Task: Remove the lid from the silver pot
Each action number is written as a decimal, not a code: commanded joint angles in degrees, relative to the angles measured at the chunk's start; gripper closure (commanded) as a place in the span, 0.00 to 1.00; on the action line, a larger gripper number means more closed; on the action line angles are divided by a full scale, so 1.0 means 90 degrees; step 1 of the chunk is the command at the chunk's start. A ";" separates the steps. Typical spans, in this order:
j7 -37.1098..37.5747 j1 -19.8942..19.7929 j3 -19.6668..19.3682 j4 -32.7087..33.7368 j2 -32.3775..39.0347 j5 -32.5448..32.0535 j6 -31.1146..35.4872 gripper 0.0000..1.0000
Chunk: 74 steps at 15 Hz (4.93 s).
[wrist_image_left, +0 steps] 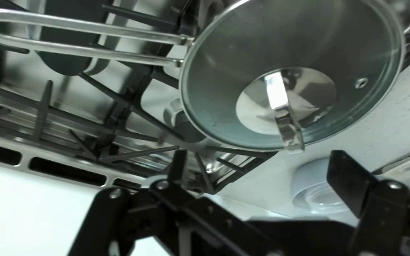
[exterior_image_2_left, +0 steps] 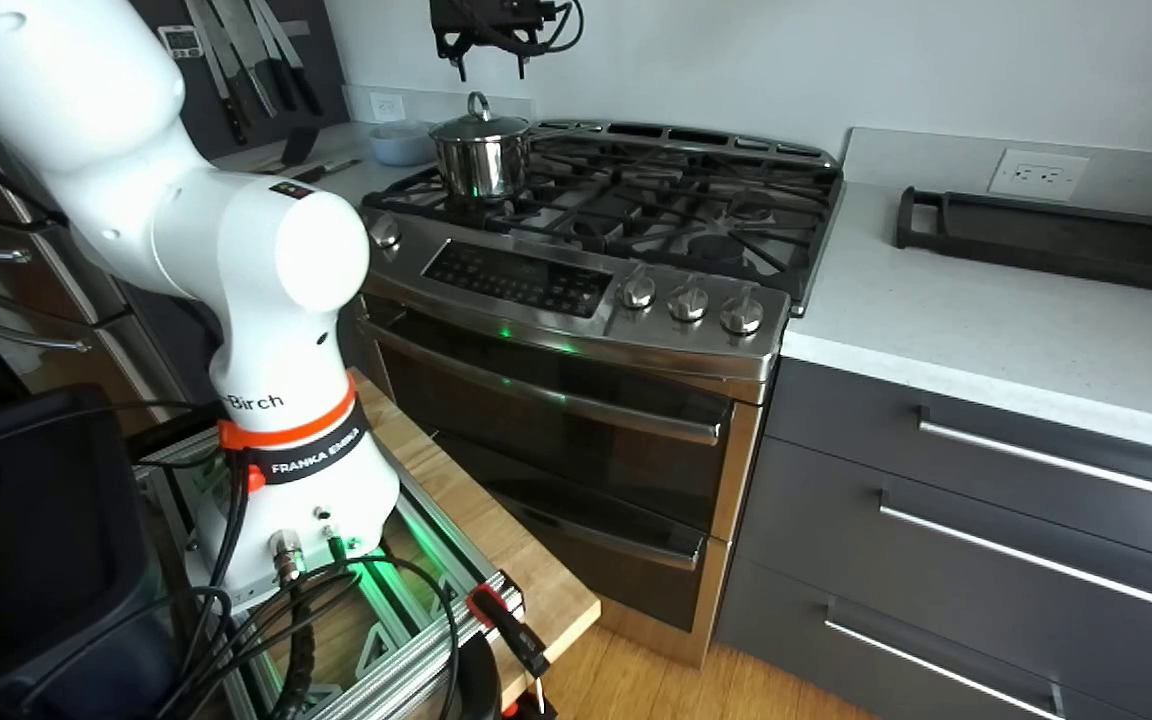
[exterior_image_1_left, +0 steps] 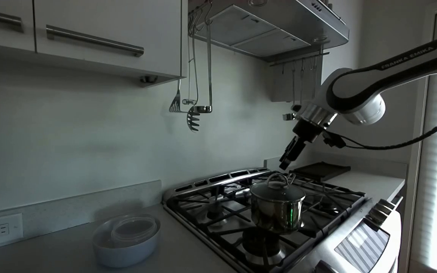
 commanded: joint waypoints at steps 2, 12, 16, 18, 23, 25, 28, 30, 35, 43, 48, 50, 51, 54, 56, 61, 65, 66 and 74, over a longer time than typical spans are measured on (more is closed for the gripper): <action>-0.1257 -0.0038 0.0055 0.0464 0.0490 0.0528 -0.0888 0.00; -0.1933 -0.0579 0.0543 0.0842 0.0962 0.0718 -0.1286 0.16; -0.1956 -0.0716 0.0661 0.0835 0.0992 0.0677 -0.1263 0.51; -0.1968 -0.0768 0.0690 0.0845 0.0981 0.0663 -0.1269 0.66; -0.1997 -0.0799 0.0744 0.0908 0.0952 0.0728 -0.1339 1.00; -0.1974 -0.0815 0.0763 0.0917 0.0950 0.0679 -0.1355 0.97; -0.1950 -0.0851 0.0772 0.0951 0.0907 0.0624 -0.1416 0.96; -0.1933 -0.0884 0.0782 0.1000 0.0854 0.0574 -0.1480 0.96; -0.1865 -0.1014 0.0773 0.1178 0.0613 0.0379 -0.1640 0.96; -0.1737 -0.1236 0.0710 0.1328 0.0283 0.0246 -0.1831 0.96; -0.1482 -0.1428 0.0692 0.1280 0.0177 -0.0118 -0.1753 0.96; -0.1242 -0.1575 0.0648 0.1243 0.0123 -0.0325 -0.1708 0.96; -0.1084 -0.1667 0.0625 0.1210 0.0079 -0.0465 -0.1670 0.96; -0.0599 -0.1944 0.0504 0.1114 -0.0093 -0.0860 -0.1652 0.96; -0.0227 -0.2141 0.0415 0.0987 -0.0250 -0.1122 -0.1606 0.96; 0.0882 -0.2596 0.0223 0.0485 -0.0653 -0.1800 -0.1562 0.96; 0.1769 -0.2891 0.0142 0.0072 -0.0903 -0.2368 -0.1539 0.96; 0.1987 -0.2962 0.0143 -0.0039 -0.0951 -0.2494 -0.1511 0.96; 0.2985 -0.3031 -0.0144 -0.0958 -0.0866 -0.2222 -0.0137 0.96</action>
